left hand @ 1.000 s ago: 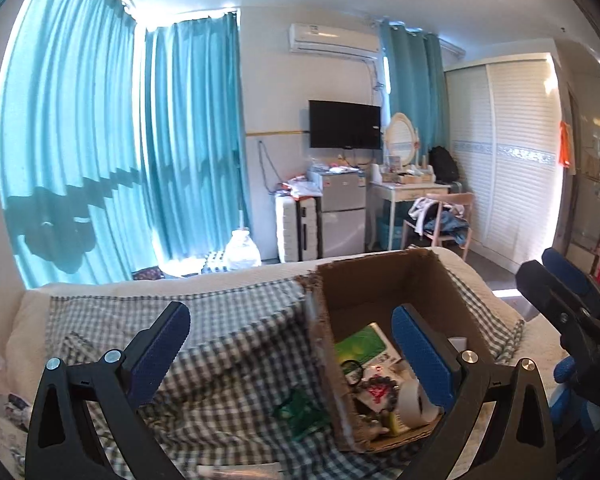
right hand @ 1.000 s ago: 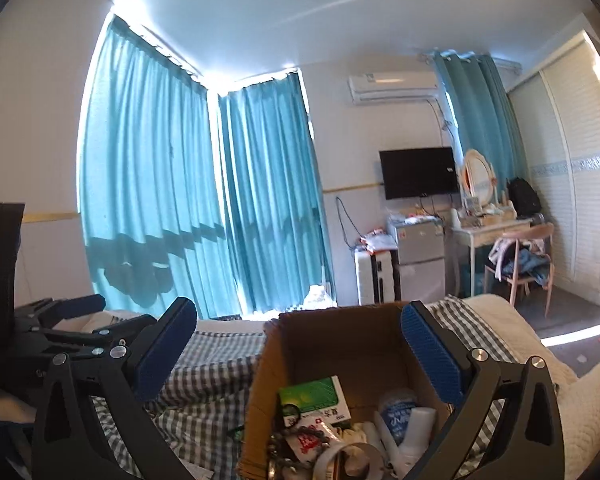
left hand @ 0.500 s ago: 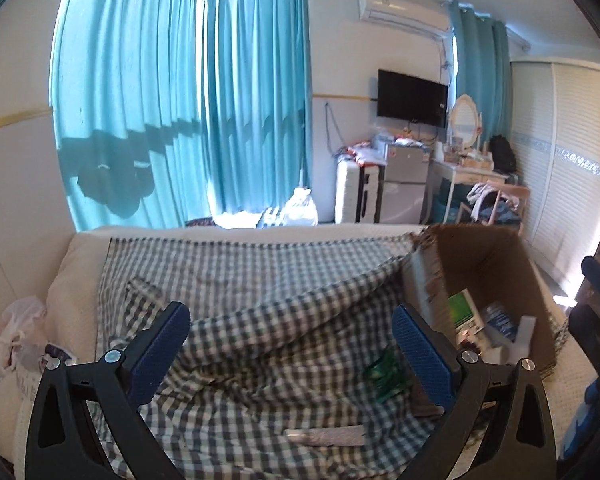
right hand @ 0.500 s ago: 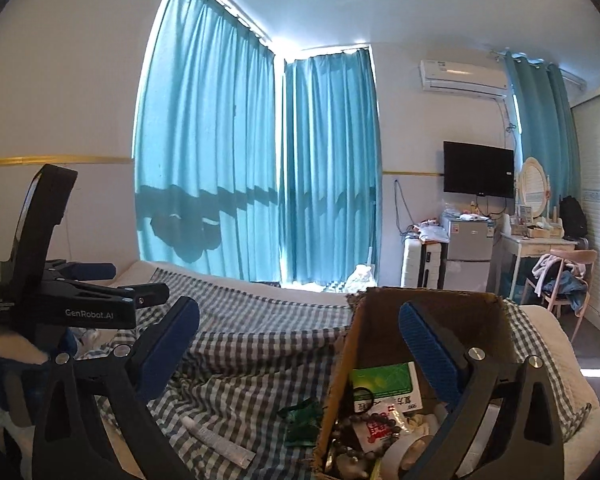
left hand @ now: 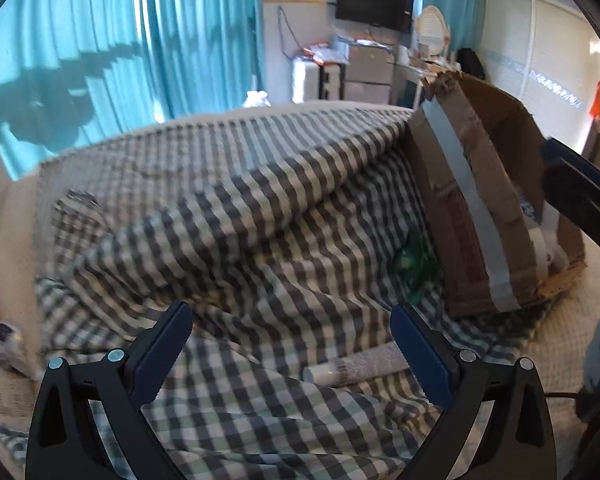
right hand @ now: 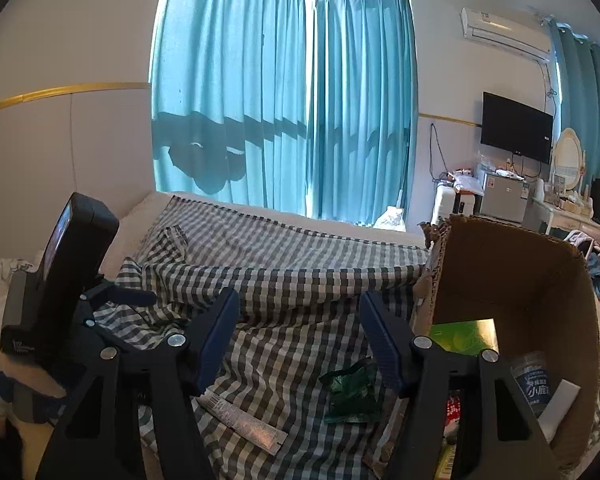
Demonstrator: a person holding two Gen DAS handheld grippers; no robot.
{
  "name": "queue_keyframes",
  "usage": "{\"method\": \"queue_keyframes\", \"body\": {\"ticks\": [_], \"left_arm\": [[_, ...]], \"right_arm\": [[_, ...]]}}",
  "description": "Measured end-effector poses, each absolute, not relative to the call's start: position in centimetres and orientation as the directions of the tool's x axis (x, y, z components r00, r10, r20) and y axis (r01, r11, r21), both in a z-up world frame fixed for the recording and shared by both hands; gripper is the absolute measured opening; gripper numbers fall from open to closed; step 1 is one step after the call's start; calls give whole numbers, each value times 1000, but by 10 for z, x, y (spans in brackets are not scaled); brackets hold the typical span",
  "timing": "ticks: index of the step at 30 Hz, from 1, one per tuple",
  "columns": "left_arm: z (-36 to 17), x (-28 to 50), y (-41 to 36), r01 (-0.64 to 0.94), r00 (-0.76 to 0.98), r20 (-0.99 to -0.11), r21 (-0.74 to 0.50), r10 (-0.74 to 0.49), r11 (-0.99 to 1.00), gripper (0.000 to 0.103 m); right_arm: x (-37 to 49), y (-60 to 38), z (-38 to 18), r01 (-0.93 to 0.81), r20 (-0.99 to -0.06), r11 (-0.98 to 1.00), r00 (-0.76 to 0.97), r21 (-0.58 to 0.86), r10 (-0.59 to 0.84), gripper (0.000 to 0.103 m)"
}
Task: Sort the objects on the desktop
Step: 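Move both tools back to the pile toward the white tube and green packet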
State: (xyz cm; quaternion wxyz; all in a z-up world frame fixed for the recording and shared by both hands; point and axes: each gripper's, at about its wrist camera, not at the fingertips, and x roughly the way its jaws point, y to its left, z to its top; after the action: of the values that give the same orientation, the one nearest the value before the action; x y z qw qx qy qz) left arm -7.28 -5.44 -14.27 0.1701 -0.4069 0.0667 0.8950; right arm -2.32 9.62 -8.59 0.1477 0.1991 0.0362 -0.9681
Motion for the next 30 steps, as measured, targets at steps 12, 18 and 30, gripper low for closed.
{"method": "queue_keyframes", "body": {"ticks": [12,18,30], "left_arm": [[-200,-97,-33,-440,-453,-847,-59,278,-896,94],[-223,-99,-30,-491,-352,-883,-107,310,-864,91],[-234,-92,-3,-599,-335,-889,-55,312,-799,64]], "right_arm": [[-100,86,-131,261,-543,-953,-784,151,-301,60],[-120,98,-171,225,-638,-956,-712,187,-293,60],[-128,110,-215,80,-769,-996,-635,33,-77,65]]}}
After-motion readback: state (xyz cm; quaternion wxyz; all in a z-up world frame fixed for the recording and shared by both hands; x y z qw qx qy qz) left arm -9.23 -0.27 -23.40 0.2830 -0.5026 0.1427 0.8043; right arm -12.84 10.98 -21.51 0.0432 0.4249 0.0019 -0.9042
